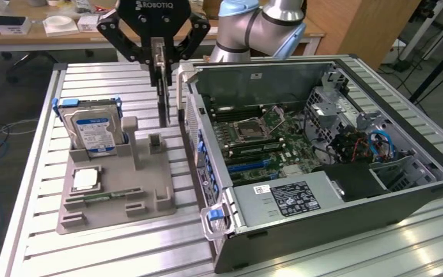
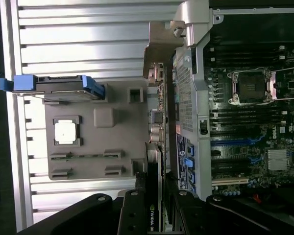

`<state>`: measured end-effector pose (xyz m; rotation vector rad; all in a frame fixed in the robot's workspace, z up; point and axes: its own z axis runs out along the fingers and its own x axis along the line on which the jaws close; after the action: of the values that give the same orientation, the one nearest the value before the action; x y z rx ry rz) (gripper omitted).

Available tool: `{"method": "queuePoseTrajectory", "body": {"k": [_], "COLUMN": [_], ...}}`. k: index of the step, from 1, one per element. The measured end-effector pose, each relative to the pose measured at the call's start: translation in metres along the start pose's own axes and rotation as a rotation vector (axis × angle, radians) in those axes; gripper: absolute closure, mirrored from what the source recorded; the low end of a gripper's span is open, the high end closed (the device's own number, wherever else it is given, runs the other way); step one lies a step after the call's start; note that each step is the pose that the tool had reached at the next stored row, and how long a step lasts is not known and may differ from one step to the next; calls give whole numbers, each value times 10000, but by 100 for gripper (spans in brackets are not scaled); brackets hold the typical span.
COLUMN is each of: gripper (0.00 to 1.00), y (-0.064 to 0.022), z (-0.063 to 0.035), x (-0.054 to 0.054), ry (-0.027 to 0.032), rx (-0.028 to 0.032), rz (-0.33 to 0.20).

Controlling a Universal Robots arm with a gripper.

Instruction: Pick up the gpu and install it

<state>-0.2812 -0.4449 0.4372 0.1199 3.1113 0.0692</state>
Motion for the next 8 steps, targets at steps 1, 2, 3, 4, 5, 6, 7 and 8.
{"method": "queuePoseTrajectory", "body": {"k": [1, 2, 3, 4, 5, 6, 7, 8], "gripper": [74, 74, 74, 74, 74, 74, 74, 74], "y": [2, 4, 7, 9, 11, 14, 16, 19], "z": [1, 1, 2, 3, 4, 5, 5, 7], "x": [-29, -59, -91, -122, -153, -183, -215, -246], "ry": [0, 1, 1, 1, 1, 1, 1, 1], "rx": [1, 1, 2, 2, 1, 1, 1, 1], "rz": [0, -2, -4, -7, -10, -11, -13, -14]}}
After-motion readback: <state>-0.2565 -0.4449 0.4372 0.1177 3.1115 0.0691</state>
